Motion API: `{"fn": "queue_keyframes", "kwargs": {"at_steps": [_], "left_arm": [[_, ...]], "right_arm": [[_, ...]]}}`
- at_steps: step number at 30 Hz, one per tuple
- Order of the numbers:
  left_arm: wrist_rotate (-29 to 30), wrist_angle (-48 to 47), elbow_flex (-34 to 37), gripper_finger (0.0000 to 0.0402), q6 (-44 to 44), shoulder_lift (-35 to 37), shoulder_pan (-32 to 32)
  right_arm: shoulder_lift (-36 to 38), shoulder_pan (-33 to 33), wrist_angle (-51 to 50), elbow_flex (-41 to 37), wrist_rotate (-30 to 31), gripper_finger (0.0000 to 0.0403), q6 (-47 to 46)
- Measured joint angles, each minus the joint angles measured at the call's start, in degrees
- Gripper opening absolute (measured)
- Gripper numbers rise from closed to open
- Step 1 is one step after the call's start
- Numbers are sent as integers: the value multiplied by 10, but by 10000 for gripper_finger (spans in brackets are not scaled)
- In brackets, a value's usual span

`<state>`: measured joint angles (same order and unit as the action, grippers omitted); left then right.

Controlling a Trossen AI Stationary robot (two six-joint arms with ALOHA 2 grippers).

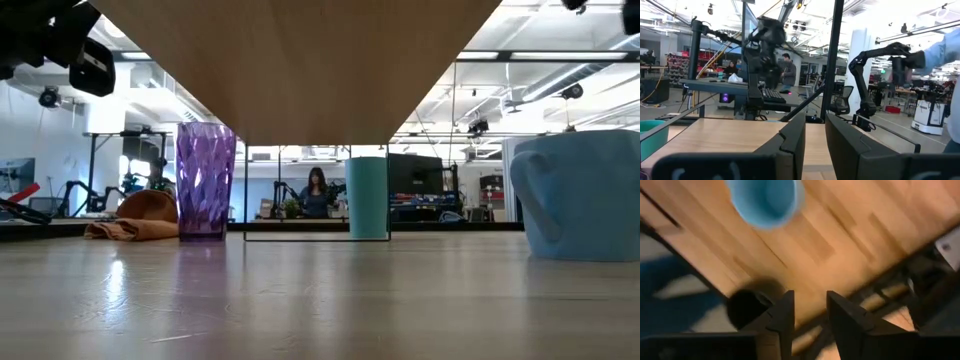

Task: Stack small to large cups/mugs on shelf
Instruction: Put the black cup on the shelf

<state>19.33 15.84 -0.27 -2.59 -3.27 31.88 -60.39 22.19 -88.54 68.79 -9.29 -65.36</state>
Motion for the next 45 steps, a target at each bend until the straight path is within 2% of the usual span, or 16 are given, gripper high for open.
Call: {"fn": "queue_keyframes", "kwargs": {"at_steps": [3,8,13,15,20,25,30,34,40,45], "left_arm": [[0,-1,0,61,0,0,0],[0,-2,0,61,0,0,0],[0,-1,0,61,0,0,0],[0,-1,0,61,0,0,0],[0,-1,0,61,0,0,0],[0,-1,0,61,0,0,0],[0,-1,0,61,0,0,0],[0,-1,0,61,0,-1,0],[0,-1,0,61,0,0,0],[0,-1,0,61,0,0,0]], "right_arm": [[-33,101,-16,11,11,118,-59],[-80,275,24,19,78,119,-235],[-125,379,93,-1,118,119,-401],[-141,393,106,-11,138,119,-431],[-170,394,139,-50,149,133,-437],[-167,399,230,-97,122,176,-451],[-163,412,237,-121,121,211,-486],[-164,412,252,-150,122,216,-490],[-164,412,334,-193,109,216,-475],[-164,412,339,-212,108,216,-472]]}}
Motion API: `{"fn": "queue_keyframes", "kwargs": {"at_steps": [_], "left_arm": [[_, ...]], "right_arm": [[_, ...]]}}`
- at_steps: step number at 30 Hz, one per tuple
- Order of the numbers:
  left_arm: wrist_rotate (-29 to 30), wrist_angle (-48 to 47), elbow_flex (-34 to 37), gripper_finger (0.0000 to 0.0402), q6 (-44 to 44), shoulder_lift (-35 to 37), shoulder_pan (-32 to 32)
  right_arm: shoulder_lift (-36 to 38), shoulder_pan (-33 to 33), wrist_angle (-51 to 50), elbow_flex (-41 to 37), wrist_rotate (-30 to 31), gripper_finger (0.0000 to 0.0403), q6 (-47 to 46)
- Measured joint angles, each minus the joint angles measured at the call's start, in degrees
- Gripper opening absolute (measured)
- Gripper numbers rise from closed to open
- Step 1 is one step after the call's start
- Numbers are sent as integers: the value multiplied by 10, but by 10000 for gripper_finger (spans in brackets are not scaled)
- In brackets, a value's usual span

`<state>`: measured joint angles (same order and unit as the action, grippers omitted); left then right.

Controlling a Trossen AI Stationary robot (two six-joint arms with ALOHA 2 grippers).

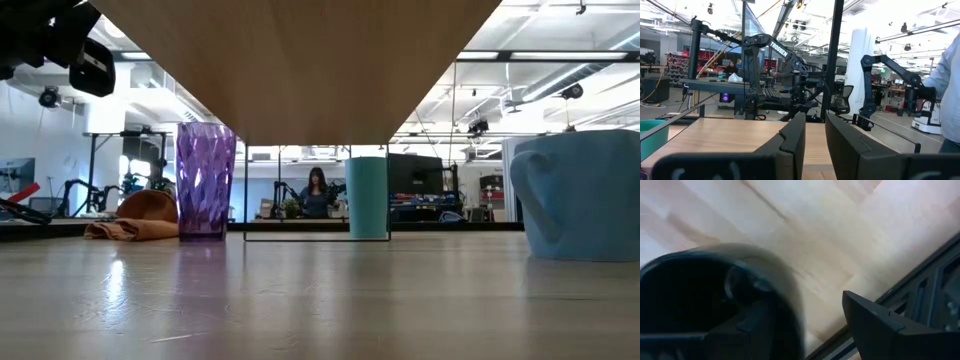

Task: Stack small to large cups/mugs on shelf
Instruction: Put the black cup on the shelf

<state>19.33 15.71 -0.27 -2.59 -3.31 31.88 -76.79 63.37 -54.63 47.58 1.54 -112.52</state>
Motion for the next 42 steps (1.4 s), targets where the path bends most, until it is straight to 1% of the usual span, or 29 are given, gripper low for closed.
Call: {"fn": "queue_keyframes", "kwargs": {"at_steps": [3,6,9,15,16,20,22,24,28,31,34,38,42], "left_arm": [[0,0,0,61,0,0,0],[0,0,0,61,0,0,0],[0,0,0,61,0,0,0],[0,0,0,61,0,0,0],[0,0,0,61,0,0,0],[0,0,0,61,0,0,0],[0,0,0,61,0,0,0],[0,0,0,61,0,0,0],[0,0,0,61,0,0,0],[0,0,0,61,0,0,0],[0,0,0,61,0,0,0],[0,0,0,61,0,0,0],[0,0,0,61,0,0,0]], "right_arm": [[0,0,9,-18,-2,206,-6],[0,0,17,-35,-4,177,-5],[0,0,33,-40,-4,134,11],[3,0,29,-42,-2,30,45],[5,0,28,-42,-1,23,52],[27,-8,23,-32,2,19,79],[48,-16,20,-17,19,19,94],[71,-31,-5,2,36,19,107],[110,-82,-71,57,41,19,151],[121,-133,-121,114,48,19,212],[114,-188,-161,182,61,19,289],[78,-273,-221,285,85,19,391],[31,-387,-265,368,90,19,486]]}}
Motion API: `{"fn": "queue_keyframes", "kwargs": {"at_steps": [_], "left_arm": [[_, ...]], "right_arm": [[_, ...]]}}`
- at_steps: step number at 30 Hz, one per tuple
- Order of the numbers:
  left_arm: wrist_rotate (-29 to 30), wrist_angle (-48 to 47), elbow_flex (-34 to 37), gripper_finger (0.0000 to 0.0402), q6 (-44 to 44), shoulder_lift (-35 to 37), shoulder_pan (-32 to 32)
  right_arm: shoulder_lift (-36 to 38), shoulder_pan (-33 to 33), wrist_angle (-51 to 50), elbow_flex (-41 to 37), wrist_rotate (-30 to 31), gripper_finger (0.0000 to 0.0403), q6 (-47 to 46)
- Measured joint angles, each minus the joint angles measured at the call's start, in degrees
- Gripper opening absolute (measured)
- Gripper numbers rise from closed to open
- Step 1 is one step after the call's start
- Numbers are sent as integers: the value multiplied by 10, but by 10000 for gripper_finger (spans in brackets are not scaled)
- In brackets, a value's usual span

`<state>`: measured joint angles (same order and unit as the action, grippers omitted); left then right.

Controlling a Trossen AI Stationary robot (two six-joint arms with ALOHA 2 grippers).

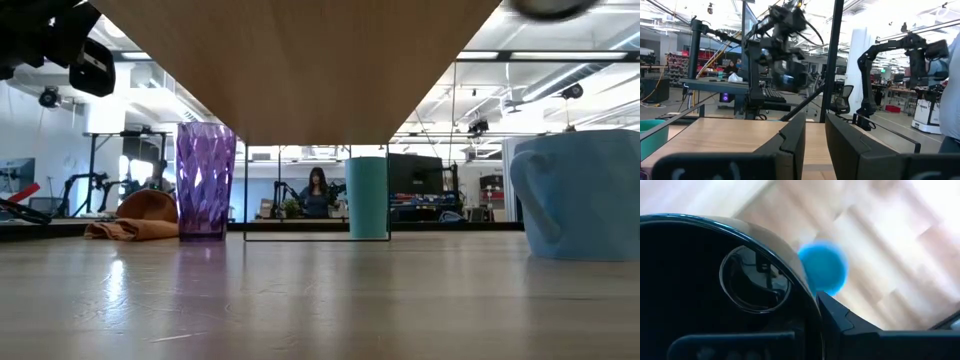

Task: Stack small to large cups/mugs on shelf
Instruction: Put the black cup on the shelf

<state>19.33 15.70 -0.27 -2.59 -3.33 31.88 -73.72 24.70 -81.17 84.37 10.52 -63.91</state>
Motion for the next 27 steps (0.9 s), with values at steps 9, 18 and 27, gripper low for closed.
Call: {"fn": "queue_keyframes", "kwargs": {"at_steps": [9,18,27], "left_arm": [[0,0,0,61,0,0,0],[0,0,0,61,0,0,0],[0,0,0,61,0,0,0]], "right_arm": [[-125,-214,22,137,-62,19,166],[-317,-263,18,329,-122,19,249],[-483,-277,-78,507,-139,19,271]]}}
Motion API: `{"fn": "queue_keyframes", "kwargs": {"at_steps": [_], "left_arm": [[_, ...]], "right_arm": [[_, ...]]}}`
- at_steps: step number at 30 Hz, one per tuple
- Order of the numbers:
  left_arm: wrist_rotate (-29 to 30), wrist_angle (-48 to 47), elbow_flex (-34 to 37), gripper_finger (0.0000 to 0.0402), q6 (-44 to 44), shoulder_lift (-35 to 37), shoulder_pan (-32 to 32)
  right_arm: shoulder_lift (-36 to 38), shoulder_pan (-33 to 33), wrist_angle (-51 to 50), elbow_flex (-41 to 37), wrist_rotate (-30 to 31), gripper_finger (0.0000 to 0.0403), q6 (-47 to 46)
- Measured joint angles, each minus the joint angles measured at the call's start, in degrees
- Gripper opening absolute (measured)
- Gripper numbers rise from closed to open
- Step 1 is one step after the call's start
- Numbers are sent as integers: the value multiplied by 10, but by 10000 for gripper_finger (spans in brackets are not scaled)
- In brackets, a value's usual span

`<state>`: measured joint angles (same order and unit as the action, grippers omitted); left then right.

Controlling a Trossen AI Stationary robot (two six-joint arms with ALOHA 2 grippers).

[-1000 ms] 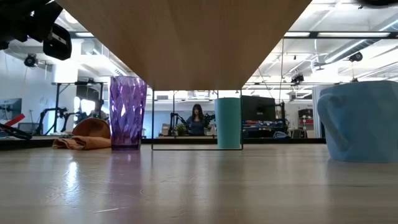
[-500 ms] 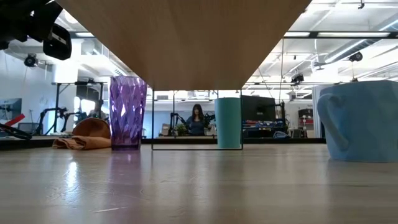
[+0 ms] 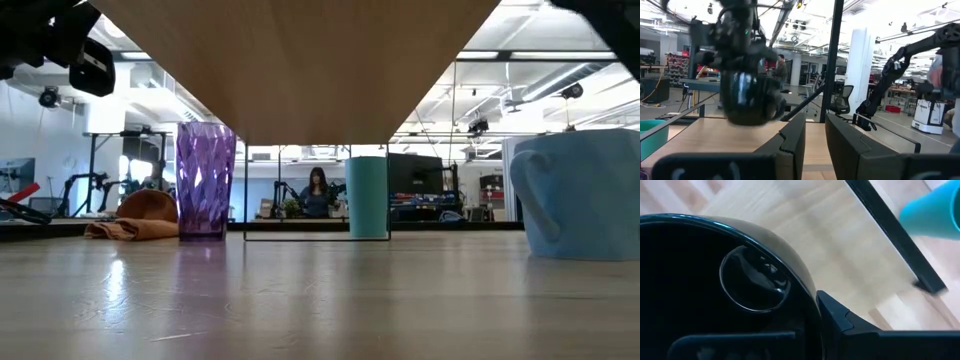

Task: Stack small to large cups/mugs on shelf
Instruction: Put the black cup on the shelf

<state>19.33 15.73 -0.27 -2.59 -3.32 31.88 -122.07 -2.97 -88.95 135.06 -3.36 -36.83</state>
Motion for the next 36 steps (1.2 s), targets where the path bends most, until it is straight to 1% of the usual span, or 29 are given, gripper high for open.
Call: {"fn": "queue_keyframes", "kwargs": {"at_steps": [4,8,12,17,21,24,30,36], "left_arm": [[0,0,0,61,0,0,0],[0,-1,0,61,0,0,0],[0,-1,0,61,0,0,0],[0,-1,0,61,0,0,0],[0,-1,0,61,0,0,0],[0,-1,0,61,0,0,0],[0,-1,0,61,0,0,0],[0,-1,0,61,0,0,0]], "right_arm": [[-20,-13,13,-9,-10,27,-14],[-23,-19,13,-5,-8,23,-26],[-18,-23,14,-1,18,23,-43],[-9,-25,19,-1,22,54,-47],[-9,-24,20,-1,5,85,-47],[-9,-24,19,-1,17,103,-46],[3,-30,-10,-1,33,126,-34],[39,-31,-10,-1,35,142,-10]]}}
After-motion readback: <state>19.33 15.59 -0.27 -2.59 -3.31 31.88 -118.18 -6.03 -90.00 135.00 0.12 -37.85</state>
